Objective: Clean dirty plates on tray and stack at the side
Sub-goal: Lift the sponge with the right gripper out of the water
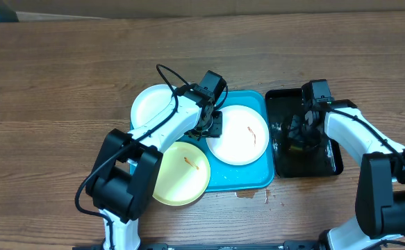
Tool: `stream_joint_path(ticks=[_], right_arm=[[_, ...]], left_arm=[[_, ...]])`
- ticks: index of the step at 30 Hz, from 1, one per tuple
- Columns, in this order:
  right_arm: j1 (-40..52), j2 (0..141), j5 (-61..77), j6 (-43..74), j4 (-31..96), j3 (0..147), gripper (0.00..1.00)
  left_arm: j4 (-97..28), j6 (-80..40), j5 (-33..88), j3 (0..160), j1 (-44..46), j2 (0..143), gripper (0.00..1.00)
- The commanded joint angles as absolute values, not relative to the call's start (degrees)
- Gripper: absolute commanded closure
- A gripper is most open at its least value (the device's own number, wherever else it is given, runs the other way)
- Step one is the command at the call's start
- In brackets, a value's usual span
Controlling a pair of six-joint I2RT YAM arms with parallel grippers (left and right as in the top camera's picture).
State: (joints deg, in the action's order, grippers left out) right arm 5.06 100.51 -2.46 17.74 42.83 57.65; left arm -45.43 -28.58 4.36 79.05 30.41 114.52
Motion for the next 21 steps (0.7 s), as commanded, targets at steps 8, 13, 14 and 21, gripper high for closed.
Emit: stream_joint_path(ticks=[8, 13, 14, 21], right_arm=[[5.1, 100.2, -3.9, 12.2, 42.8, 57.5, 0.96], [5.1, 100.2, -3.8, 11.9, 49.6, 63.7, 0.96], [5.1, 100.2, -3.8, 11.9, 51.2, 65.2, 0.96], [5.1, 100.2, -3.8, 12.4, 65.8, 78.6, 0.96]], left_arm=[[-42.1, -27.7, -0.7, 78.5, 30.8, 116.0, 0.91], [-41.2, -26.8, -2.2, 78.5, 30.8, 116.0, 0.96], [-41.3, -26.8, -2.9, 78.5, 30.8, 116.0, 0.96], [-41.4, -28.5, -4.1, 78.5, 30.7, 116.0, 0.96]])
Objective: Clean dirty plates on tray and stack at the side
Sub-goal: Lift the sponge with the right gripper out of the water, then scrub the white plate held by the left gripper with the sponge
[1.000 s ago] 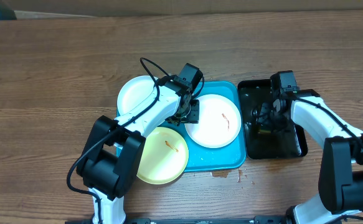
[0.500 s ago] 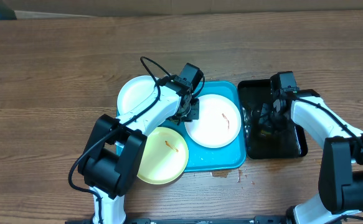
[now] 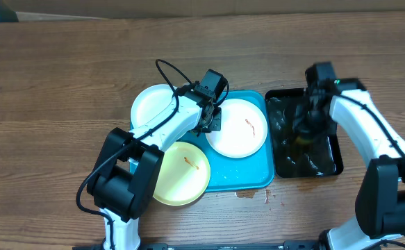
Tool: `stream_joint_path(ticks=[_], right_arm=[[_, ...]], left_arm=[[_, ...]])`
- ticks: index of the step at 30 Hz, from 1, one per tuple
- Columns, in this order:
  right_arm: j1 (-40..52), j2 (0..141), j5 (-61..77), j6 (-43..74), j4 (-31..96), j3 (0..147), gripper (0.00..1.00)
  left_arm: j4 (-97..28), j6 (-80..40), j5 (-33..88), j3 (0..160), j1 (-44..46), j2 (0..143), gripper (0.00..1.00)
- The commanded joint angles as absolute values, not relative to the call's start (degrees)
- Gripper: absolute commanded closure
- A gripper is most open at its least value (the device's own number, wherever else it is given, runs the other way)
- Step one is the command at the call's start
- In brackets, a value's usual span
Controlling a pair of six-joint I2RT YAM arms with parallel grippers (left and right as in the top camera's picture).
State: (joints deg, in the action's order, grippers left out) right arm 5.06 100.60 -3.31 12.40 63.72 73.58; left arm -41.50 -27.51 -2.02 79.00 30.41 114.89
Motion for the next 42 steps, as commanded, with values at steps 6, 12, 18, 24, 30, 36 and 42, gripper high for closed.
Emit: stream_joint_path(ticks=[6, 12, 18, 24, 30, 36, 42], right_arm=[[6.1, 100.2, -1.0, 14.8, 68.8, 81.7, 0.96], [7.0, 100.2, 3.7, 13.0, 68.3, 81.7, 0.96], [9.4, 100.2, 10.9, 10.7, 65.9, 81.7, 0.96], [13.8, 100.2, 12.1, 9.1, 63.0, 81.7, 0.96], [19.8, 101.5, 4.4, 9.6, 59.9, 81.3, 0.96], [24.1, 104.3, -4.0, 13.6, 54.6, 80.1, 0.96], [24.1, 104.7, -4.0, 13.6, 50.5, 77.3, 0.96]], left_arm=[[-41.8, -32.8, -2.5, 78.5, 30.7, 116.0, 0.96], [-41.7, -32.8, -1.3, 78.5, 30.7, 116.0, 0.96], [-41.8, -32.8, 0.1, 78.5, 29.8, 116.0, 0.96], [-41.8, -31.7, 5.7, 78.5, 26.0, 116.0, 0.96], [-41.9, -29.5, 8.0, 78.5, 24.8, 116.0, 0.96], [-42.0, -29.5, 8.0, 78.5, 25.2, 116.0, 0.96], [-42.2, -28.7, 8.0, 78.5, 25.2, 116.0, 0.96]])
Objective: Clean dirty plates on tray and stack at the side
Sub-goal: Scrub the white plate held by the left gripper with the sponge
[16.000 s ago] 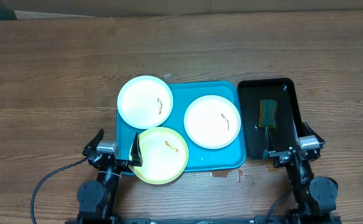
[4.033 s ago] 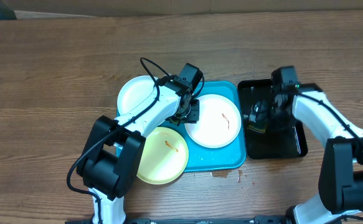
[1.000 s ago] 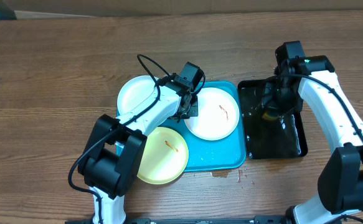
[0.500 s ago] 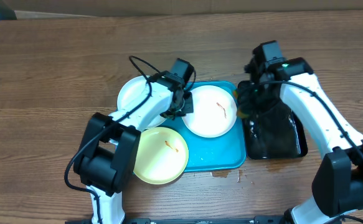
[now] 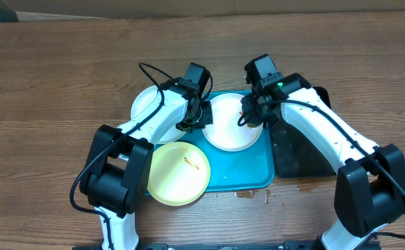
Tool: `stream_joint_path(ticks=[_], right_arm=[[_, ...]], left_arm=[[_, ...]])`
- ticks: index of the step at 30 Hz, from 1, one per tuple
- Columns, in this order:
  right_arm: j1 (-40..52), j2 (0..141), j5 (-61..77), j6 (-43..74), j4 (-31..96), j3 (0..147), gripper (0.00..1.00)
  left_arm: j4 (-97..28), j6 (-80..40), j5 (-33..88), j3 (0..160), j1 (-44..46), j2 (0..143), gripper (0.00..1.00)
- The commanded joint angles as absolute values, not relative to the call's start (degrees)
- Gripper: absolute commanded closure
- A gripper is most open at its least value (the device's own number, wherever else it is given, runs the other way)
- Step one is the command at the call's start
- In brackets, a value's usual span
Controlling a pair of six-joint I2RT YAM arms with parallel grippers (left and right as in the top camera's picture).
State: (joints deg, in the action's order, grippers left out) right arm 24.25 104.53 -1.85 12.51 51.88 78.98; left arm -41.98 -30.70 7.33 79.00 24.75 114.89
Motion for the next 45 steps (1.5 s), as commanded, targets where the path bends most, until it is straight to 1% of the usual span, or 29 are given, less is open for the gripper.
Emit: stream_joint_path(ticks=[1, 12, 13, 14, 15, 16, 18, 21, 22, 23, 24, 28, 30, 32, 33, 34, 35, 40, 45], right_arm=[[24.1, 104.7, -4.0, 13.7, 49.8, 76.6, 0.96], [24.2, 104.8, -3.8, 13.5, 35.2, 66.3, 0.96], [24.2, 104.8, -3.8, 13.5, 34.0, 65.9, 0.94], [24.2, 104.8, -3.8, 13.5, 33.0, 65.6, 0.88], [24.2, 104.8, -3.8, 13.5, 32.4, 65.4, 0.76], [24.2, 104.8, -3.8, 13.5, 31.8, 65.2, 0.73], [24.2, 104.8, -3.8, 13.5, 31.5, 65.2, 0.72], [24.2, 104.8, -3.8, 13.5, 31.6, 65.2, 0.72], [24.2, 104.8, -3.8, 13.5, 31.6, 65.2, 0.73], [24.2, 104.8, -3.8, 13.5, 31.7, 65.2, 0.79], [24.2, 104.8, -3.8, 13.5, 31.7, 65.1, 0.79], [24.2, 104.8, -3.8, 13.5, 30.2, 63.7, 0.78], [24.2, 104.9, -3.8, 13.5, 29.3, 62.8, 0.75], [24.2, 104.9, -3.8, 13.5, 28.5, 62.0, 0.75], [24.2, 104.9, -3.8, 13.5, 28.2, 61.7, 0.82], [24.2, 104.9, -3.9, 13.5, 27.9, 61.3, 0.92], [24.2, 104.9, -3.9, 13.5, 27.6, 61.0, 0.96], [24.2, 105.1, -3.8, 13.5, 25.0, 59.1, 0.96], [24.2, 106.4, -1.9, 13.5, 26.6, 59.1, 0.96]], left_arm=[[-42.2, -28.7, 8.0, 78.5, 25.2, 116.0, 0.96], [-42.2, -28.7, 8.0, 78.5, 25.2, 116.0, 0.96], [-42.2, -28.7, 8.0, 78.5, 25.2, 116.0, 0.96], [-42.2, -28.7, 8.0, 78.5, 25.2, 116.0, 0.96], [-42.2, -28.7, 8.0, 78.5, 25.2, 116.0, 0.96], [-42.2, -28.7, 8.0, 78.5, 25.2, 116.0, 0.96], [-42.2, -28.7, 8.0, 78.5, 25.2, 116.0, 0.96], [-42.3, -28.7, 8.0, 78.5, 25.2, 116.0, 0.96], [-42.4, -28.7, 8.0, 78.5, 25.2, 116.0, 0.96], [-42.4, -28.7, 8.0, 78.5, 25.2, 116.0, 0.96], [-42.4, -28.7, 8.0, 78.5, 25.2, 116.0, 0.96], [-42.4, -28.7, 8.0, 78.5, 25.2, 116.0, 0.96], [-42.4, -28.7, 8.0, 78.5, 25.2, 116.0, 0.96], [-42.4, -28.7, 8.1, 78.5, 25.2, 116.0, 0.96], [-42.4, -28.7, 8.1, 78.5, 25.2, 116.0, 0.96], [-42.4, -28.7, 8.2, 78.5, 25.2, 116.0, 0.96], [-42.4, -28.7, 8.5, 78.5, 25.2, 116.0, 0.96], [-42.4, -28.7, 8.6, 78.5, 25.3, 116.0, 0.96], [-42.6, -28.6, 8.6, 78.5, 25.8, 116.0, 0.96]])
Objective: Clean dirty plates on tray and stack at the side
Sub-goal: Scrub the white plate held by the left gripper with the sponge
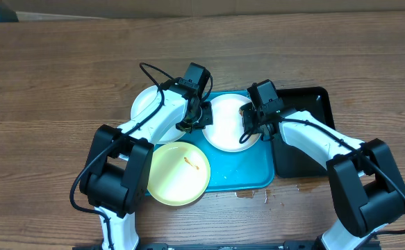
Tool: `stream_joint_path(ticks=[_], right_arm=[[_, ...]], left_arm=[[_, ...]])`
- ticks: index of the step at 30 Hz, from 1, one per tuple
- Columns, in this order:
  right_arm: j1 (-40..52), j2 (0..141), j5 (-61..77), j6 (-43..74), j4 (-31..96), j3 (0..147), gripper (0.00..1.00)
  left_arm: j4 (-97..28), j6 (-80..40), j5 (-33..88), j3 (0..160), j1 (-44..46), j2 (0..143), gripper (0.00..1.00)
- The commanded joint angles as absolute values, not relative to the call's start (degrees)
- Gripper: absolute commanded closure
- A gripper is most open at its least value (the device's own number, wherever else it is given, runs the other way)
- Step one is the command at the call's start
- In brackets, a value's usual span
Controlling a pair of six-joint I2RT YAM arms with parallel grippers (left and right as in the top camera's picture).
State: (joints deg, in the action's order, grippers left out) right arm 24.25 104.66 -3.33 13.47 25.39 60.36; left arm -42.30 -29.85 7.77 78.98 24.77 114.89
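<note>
A white plate (224, 125) lies at the back of the blue tray (242, 170). My left gripper (200, 117) is at the plate's left rim, shut on it. My right gripper (249, 129) is down on the plate's right side, shut on a brownish sponge (246, 110) of which little shows. The plate's stain is hidden beneath that gripper. A yellow plate (180, 173) with a small orange smear sits on the tray's front left corner. Another white plate (149, 105), with no marks on it, rests on the table left of the tray.
A black tub (306, 142) stands right of the blue tray, with my right arm crossing over it. Small brown spots mark the table at the tray's front right corner (266, 194). The wooden table runs wide to the left and back.
My right gripper has moved a little forward and right over the white plate, from its back right rim to its right side. The left gripper and the plate have not moved.
My right gripper was first down in the black tub, then raised over it, while my left gripper held the stained white plate's left rim. The plate shifted back and left on the tray. Then the right gripper came onto the plate, and now rests on its right side.
</note>
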Motion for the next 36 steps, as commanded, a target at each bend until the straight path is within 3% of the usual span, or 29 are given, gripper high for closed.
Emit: stream_joint_path(ticks=[1, 17, 25, 29, 36], right_arm=[[24.2, 106.6, -1.1, 13.5, 26.8, 59.1, 0.96], [24.1, 107.6, 22.2, -1.8, 28.8, 60.3, 0.96], [23.3, 107.5, 32.0, -1.7, 37.3, 72.6, 0.96], [21.9, 107.5, 28.4, -1.3, 46.7, 82.2, 0.96], [16.3, 107.5, 5.2, 3.6, 63.1, 91.2, 0.96]], left_arm=[[-42.6, -28.6, 8.6, 78.5, 25.9, 116.0, 0.96], [-42.1, -28.3, 8.6, 78.5, 26.4, 116.0, 0.96], [-42.2, -28.3, 8.6, 78.5, 26.4, 116.0, 0.96], [-42.9, -28.3, 8.6, 78.5, 26.4, 116.0, 0.96], [-43.1, -28.3, 8.6, 78.5, 26.3, 116.0, 0.96]])
